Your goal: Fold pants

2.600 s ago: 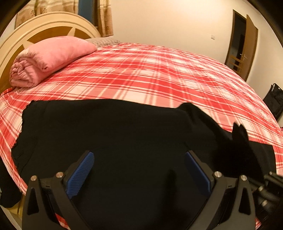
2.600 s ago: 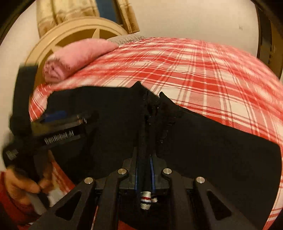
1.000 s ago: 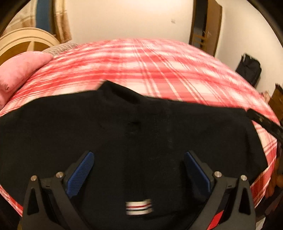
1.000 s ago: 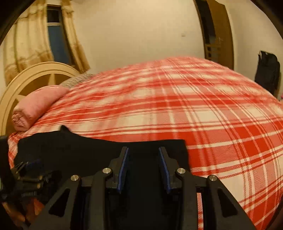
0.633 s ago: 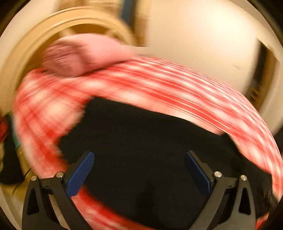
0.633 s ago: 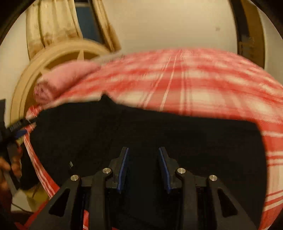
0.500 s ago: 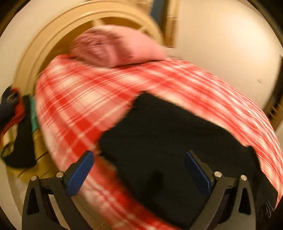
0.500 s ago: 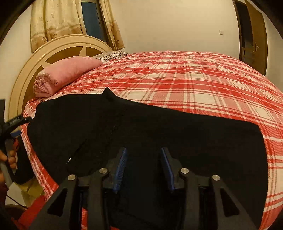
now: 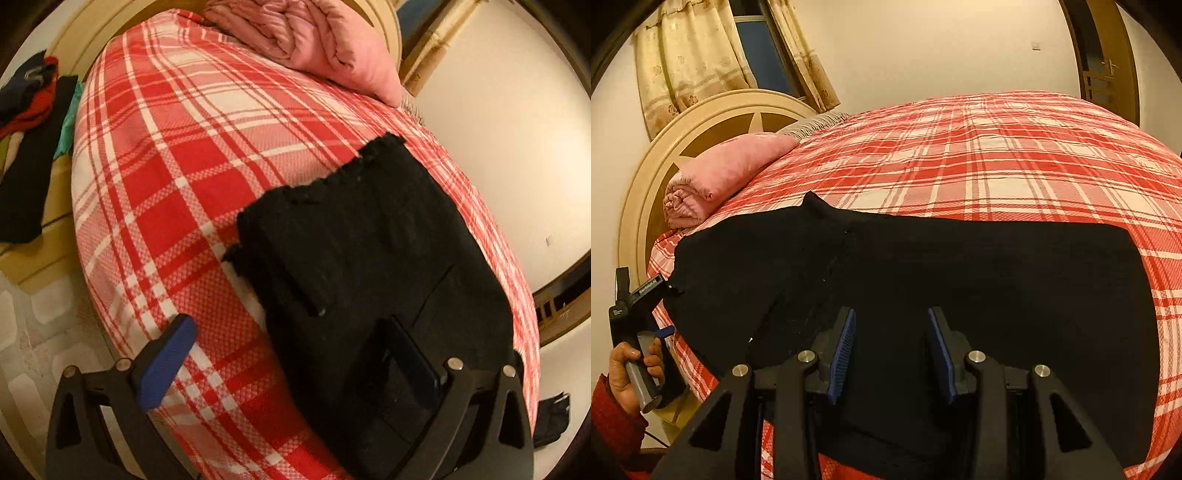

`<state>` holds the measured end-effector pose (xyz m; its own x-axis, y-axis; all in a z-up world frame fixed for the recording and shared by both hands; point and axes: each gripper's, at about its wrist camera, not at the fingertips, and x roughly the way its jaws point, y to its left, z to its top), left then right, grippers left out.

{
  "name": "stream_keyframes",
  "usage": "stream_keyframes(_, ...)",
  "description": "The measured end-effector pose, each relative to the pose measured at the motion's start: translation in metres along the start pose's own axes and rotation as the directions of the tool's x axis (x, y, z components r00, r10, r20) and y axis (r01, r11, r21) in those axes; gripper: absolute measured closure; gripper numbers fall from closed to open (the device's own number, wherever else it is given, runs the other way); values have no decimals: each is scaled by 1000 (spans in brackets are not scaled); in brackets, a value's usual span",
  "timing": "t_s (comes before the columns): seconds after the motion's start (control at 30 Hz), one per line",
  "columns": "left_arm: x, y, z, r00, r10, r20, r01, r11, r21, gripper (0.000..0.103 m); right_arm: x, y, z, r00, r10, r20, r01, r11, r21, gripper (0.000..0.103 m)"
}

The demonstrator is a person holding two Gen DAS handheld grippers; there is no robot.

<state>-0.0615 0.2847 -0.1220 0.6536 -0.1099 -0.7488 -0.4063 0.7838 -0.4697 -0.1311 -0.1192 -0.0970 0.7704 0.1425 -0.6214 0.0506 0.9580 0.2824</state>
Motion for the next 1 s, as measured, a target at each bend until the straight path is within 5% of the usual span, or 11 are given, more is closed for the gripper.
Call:
stream_keyframes(0.27, 1, 7, 1, 997, 6, 73, -2, 999, -51, 11, -1, 0, -1, 1000, -1, -1, 1, 1000, 2, 60)
stream_keyframes(0.33, -4, 3, -1, 996, 0, 88, 3, 1000, -29, 24, -2, -1, -1, 1000, 1, -2, -1, 1000, 7, 60)
stream_keyframes(0.4, -10, -8, 0, 995, -21, 100, 18, 999, 29, 51, -3, -3, -1, 1000, 5, -3, -5, 1000, 21, 60)
stream_keyframes(0.47, -14, -19, 2, 993, -51, 106, 43, 996, 73, 68, -5, -6, 0, 1000, 2, 3, -2, 999, 43, 60)
stream_keyframes(0.7, -44, -48, 5, 979, -128, 162, 98, 978, 183, 72, -30, -32, 5, 997, -29, 69, 19, 989, 149, 60)
stream_keyframes(0.8, -67, -82, 3, 955, -212, 207, 139, 938, 316, 72, -38, -47, 8, 995, -43, 90, 25, 980, 196, 60)
stream_keyframes(0.9, -91, -123, -13, 926, -315, 207, 191, 866, 461, 72, -47, -64, 11, 993, -55, 108, 27, 969, 244, 60)
stream_keyframes(1.0, -114, -161, -42, 894, -416, 165, 245, 763, 598, 72, -57, -76, 12, 989, -74, 128, 37, 962, 270, 60)
